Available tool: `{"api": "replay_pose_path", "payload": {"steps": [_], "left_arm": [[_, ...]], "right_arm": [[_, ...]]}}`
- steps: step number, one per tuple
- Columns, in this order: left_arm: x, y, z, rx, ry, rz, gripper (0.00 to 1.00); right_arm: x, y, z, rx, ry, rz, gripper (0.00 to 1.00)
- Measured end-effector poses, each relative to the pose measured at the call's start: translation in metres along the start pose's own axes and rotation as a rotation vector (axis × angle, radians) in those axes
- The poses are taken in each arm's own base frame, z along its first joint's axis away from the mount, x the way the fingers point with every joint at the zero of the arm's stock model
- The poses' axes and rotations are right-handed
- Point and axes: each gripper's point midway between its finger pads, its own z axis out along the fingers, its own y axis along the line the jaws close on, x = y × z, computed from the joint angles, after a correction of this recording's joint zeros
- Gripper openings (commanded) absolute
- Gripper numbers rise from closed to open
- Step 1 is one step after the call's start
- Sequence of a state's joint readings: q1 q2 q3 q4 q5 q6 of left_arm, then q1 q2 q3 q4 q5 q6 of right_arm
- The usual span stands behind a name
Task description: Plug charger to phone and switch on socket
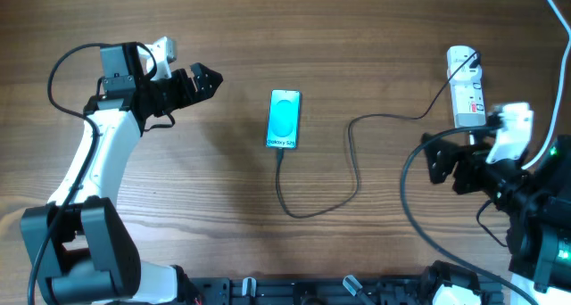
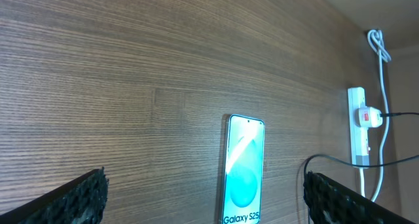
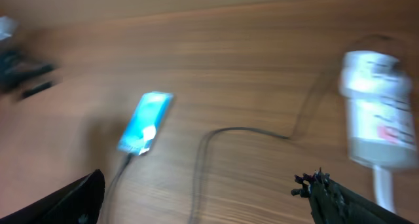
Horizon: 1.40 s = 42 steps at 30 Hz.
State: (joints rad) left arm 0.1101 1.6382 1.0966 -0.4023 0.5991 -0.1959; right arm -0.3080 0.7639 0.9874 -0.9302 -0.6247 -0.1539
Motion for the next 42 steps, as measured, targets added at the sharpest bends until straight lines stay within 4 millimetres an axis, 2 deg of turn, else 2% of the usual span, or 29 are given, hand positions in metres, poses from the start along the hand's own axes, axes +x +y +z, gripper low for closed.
{"api": "replay_pose_path", "payload": {"steps": [3,7,15,18,20,23,25,27,30,34,38,42], "left_arm": [[0.0,0.0,0.0,0.0,0.0,0.0,1.0],[0.0,0.0,0.0,0.0,0.0,0.0,1.0],[0.0,0.0,0.0,0.0,0.001,0.0,1.0],[0.0,0.0,0.0,0.0,0.0,0.0,1.0],[0.0,0.0,0.0,0.0,0.0,0.0,1.0],[0.0,0.0,0.0,0.0,0.0,0.0,1.0],[0.0,0.0,0.0,0.0,0.0,0.0,1.0],[0.0,0.0,0.0,0.0,0.0,0.0,1.0],[0.0,0.0,0.0,0.0,0.0,0.0,1.0],[0.0,0.0,0.0,0.0,0.0,0.0,1.0],[0.0,0.0,0.0,0.0,0.0,0.0,1.0],[0.0,0.0,0.0,0.0,0.0,0.0,1.0]], "right_arm": [[0.0,0.035,-0.003,-0.2,-0.019,-0.075,1.0],[0.009,0.056,-0.009,-0.325,0.001,-0.073,1.0],[0.067,0.092,-0.027,-0.518,0.159,-0.056,1.0],[0.088,0.095,-0.022,-0.574,0.174,-0.077,1.0],[0.089,0.088,-0.012,-0.575,0.147,-0.094,1.0],[0.071,0.076,0.002,-0.545,0.105,-0.029,1.0],[0.058,0.066,0.011,-0.506,0.108,0.103,1.0],[0.054,0.051,0.022,-0.42,0.154,0.304,1.0],[0.068,0.02,0.036,-0.212,0.25,0.62,1.0],[0.088,-0.021,0.048,0.05,0.314,0.865,1.0],[0.093,-0.044,0.062,0.145,0.328,0.924,1.0],[0.101,-0.055,0.074,0.169,0.367,0.925,1.0]]}}
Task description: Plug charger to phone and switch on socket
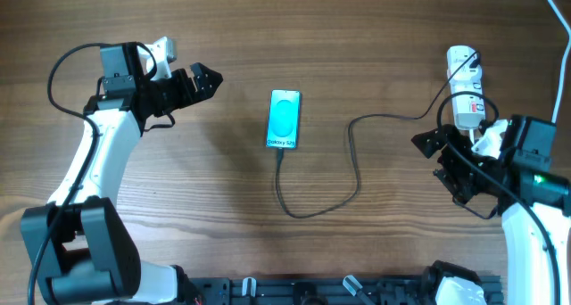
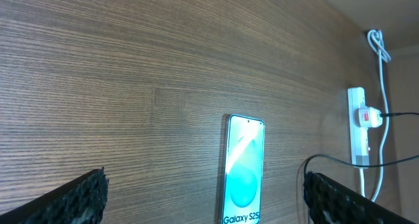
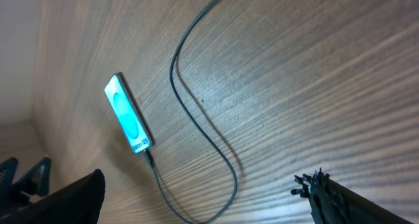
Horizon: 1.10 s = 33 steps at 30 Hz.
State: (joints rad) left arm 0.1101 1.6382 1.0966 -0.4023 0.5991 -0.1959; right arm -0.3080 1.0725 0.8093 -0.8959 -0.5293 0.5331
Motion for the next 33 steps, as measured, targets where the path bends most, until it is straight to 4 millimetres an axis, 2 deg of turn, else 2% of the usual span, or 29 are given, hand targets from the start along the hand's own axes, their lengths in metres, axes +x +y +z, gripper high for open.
{"api": "replay_pose_path", "payload": {"steps": [3,6,10,12,16,21,27,31,33], "left_arm": [[0.0,0.0,0.0,0.0,0.0,0.0,1.0],[0.0,0.0,0.0,0.0,0.001,0.0,1.0],[0.0,0.0,0.0,0.0,0.0,0.0,1.0],[0.0,0.0,0.0,0.0,0.0,0.0,1.0],[0.0,0.0,0.0,0.0,0.0,0.0,1.0],[0.0,0.0,0.0,0.0,0.0,0.0,1.0],[0.0,0.0,0.0,0.0,0.0,0.0,1.0],[0.0,0.0,0.0,0.0,0.0,0.0,1.0],[0.0,0.0,0.0,0.0,0.0,0.0,1.0]], "right_arm": [[-0.006,0.003,0.003,-0.014,-0.008,-0.057,1.0],[-0.015,0.016,0.007,-0.07,-0.078,-0.163,1.0],[0.001,0.025,0.003,-0.173,-0.203,-0.317,1.0],[0.0,0.029,-0.001,-0.23,-0.31,-0.389,1.0],[-0.017,0.058,-0.031,-0.365,-0.603,-0.605,1.0],[-0.019,0.087,-0.068,-0.419,-0.807,-0.848,1.0],[-0.012,0.093,-0.085,-0.345,-0.933,-1.104,1.0],[-0.002,0.101,-0.106,-0.283,-1.066,-1.303,1.0],[-0.003,0.102,-0.106,-0.237,-1.096,-1.347,1.0]]}}
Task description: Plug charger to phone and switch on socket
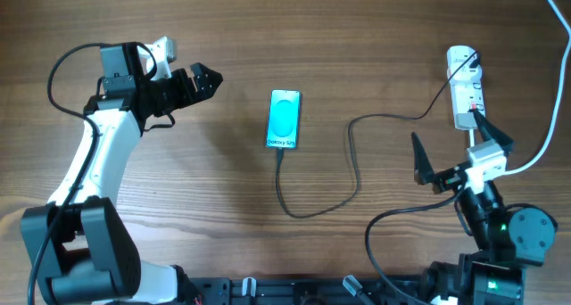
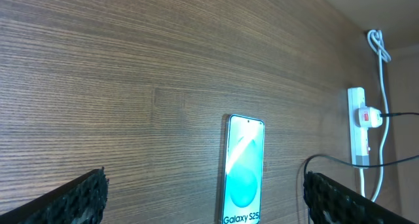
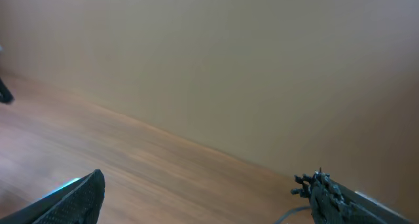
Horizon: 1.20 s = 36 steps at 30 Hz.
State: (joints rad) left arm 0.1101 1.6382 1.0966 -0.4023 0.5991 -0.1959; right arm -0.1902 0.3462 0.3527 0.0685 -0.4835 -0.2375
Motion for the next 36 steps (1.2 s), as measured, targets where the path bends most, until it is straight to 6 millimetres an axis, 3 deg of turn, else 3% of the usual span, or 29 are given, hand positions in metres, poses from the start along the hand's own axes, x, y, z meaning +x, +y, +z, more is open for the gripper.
{"api": "replay_pose_path", "payload": {"steps": [8,17,23,36], "left_arm": [[0.0,0.0,0.0,0.0,0.0,0.0,1.0],[0.0,0.0,0.0,0.0,0.0,0.0,1.0],[0.0,0.0,0.0,0.0,0.0,0.0,1.0],[0.0,0.0,0.0,0.0,0.0,0.0,1.0]], "right_arm": [[-0.016,-0.009,-0.008,0.157,-0.103,-0.111,1.0],[0.041,0.002,-0.018,0.209,-0.128,-0.111,1.0],[0.113,0.0,-0.022,0.256,0.144,0.062,1.0],[0.113,-0.006,-0.023,0.297,0.132,0.167,1.0]]}}
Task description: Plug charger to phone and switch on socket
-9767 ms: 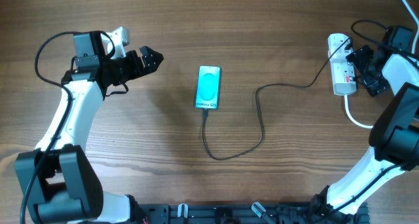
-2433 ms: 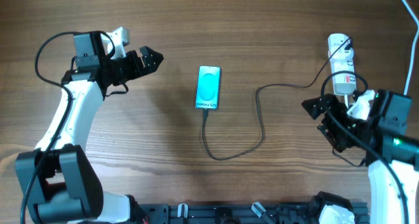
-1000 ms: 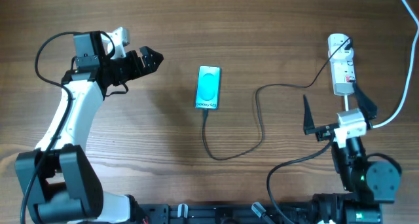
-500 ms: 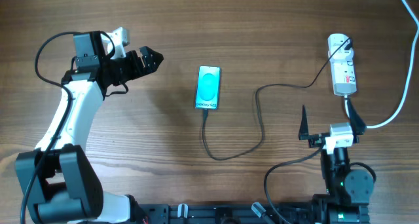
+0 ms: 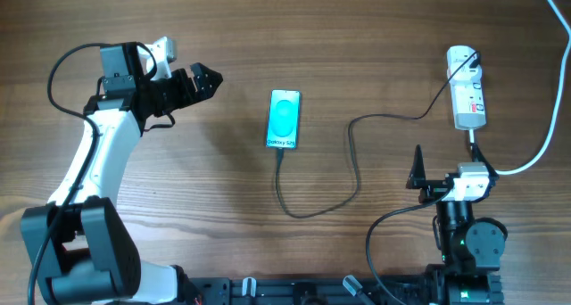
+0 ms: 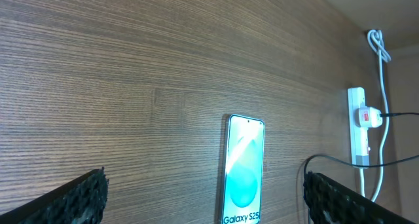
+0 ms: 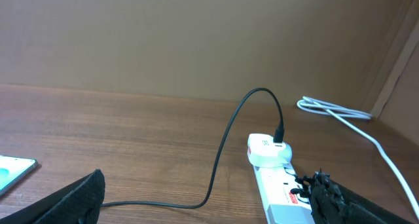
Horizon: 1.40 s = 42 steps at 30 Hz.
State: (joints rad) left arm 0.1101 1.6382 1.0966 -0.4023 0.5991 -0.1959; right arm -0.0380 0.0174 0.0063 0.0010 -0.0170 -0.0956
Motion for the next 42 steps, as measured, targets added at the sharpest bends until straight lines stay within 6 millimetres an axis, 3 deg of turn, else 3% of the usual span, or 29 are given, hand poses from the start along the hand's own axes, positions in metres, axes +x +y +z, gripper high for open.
{"api": "replay_pose_path", "payload": {"steps": [21,32,42], "left_arm": [[0.0,0.0,0.0,0.0,0.0,0.0,1.0],[0.0,0.0,0.0,0.0,0.0,0.0,1.0],[0.001,0.0,0.0,-0.001,0.003,-0.002,1.0]], "right_arm": [[0.0,0.0,0.0,0.0,0.002,0.003,1.0],[0.019,0.002,0.004,-0.008,0.084,0.007,1.0],[0.021,0.002,0.005,-0.008,0.091,0.007,1.0]]}}
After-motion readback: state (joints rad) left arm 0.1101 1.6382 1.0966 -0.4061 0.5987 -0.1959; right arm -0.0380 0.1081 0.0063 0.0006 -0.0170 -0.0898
